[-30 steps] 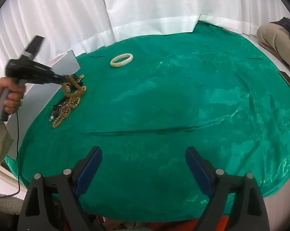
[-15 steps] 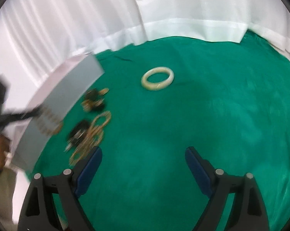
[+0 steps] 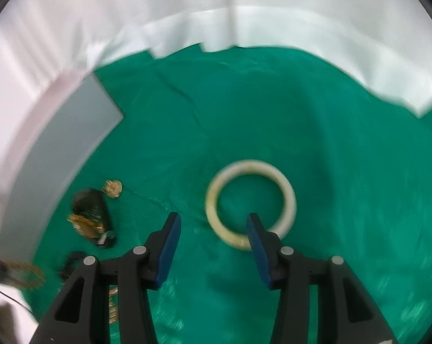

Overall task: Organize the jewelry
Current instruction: 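Grasp the cream jade bangle with the right tool while the left tool holds the beads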

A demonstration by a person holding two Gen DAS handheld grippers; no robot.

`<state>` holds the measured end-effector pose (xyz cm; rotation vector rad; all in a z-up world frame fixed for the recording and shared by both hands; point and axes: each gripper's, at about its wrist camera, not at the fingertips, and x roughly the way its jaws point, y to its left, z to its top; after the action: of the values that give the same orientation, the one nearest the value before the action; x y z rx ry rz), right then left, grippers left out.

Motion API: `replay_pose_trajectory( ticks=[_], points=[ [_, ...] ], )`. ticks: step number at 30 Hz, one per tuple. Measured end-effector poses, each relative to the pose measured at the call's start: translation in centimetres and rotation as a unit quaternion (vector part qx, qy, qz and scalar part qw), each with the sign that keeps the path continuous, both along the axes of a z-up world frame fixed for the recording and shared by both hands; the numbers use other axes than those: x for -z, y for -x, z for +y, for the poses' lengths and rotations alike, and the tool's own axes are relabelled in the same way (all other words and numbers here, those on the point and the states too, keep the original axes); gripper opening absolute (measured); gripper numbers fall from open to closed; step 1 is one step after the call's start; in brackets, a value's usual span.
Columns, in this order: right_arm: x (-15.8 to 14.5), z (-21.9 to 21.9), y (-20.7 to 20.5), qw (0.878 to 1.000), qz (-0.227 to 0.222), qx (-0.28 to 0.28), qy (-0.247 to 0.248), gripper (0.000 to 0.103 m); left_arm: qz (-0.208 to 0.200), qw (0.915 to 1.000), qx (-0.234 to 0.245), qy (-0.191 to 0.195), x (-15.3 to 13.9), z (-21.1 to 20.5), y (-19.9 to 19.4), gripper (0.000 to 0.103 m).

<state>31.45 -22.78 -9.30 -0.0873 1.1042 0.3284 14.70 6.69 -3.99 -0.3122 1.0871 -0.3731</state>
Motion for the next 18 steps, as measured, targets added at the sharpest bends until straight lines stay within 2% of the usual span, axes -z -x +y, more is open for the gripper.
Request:
replay_pose_trajectory(
  ticks=[3, 4, 5, 6, 8, 10, 14, 18],
  points=[
    [1.4, 2.1, -1.0, 0.999, 0.004, -0.032, 0.044, 0.047, 0.001, 1.0, -0.001, 0.004, -0.2, 0.3, 0.2, 0.01],
    [2.1, 2.2, -1.7, 0.998, 0.016, -0.037, 0.054, 0.039, 0.001, 1.0, -0.001, 0.006, -0.2, 0.4, 0.3, 0.01],
    [2.3, 2.3, -1.9, 0.997, 0.013, -0.04, 0.066, 0.035, 0.0, 1.0, 0.0, 0.008, -0.3, 0.4, 0.3, 0.01],
    [2.2, 2.1, -1.9, 0.997, 0.016, -0.039, 0.065, 0.012, -0.001, 1.0, 0.0, 0.01, -0.4, 0.5, 0.4, 0.01],
    [1.8, 1.5, -1.9, 0.998, 0.029, -0.024, 0.044, 0.011, -0.003, 0.9999, -0.003, 0.014, -0.8, 0.7, 0.5, 0.01],
    [0.6, 1.0, -1.0, 0.999, 0.018, -0.022, 0.031, 0.011, -0.005, 0.9998, -0.007, 0.017, -1.2, 0.9, 0.7, 0.01],
    [-4.2, 0.4, 1.8, 0.999, -0.018, -0.031, -0.028, 0.011, -0.024, 0.999, -0.019, 0.033, -4.0, 2.1, 1.2, 0.01],
    [-9.7, 3.1, 3.9, 0.994, -0.066, -0.075, -0.048, 0.011, -0.055, 0.9955, -0.046, 0.063, -8.4, 4.8, 1.6, 0.01]
  ],
)
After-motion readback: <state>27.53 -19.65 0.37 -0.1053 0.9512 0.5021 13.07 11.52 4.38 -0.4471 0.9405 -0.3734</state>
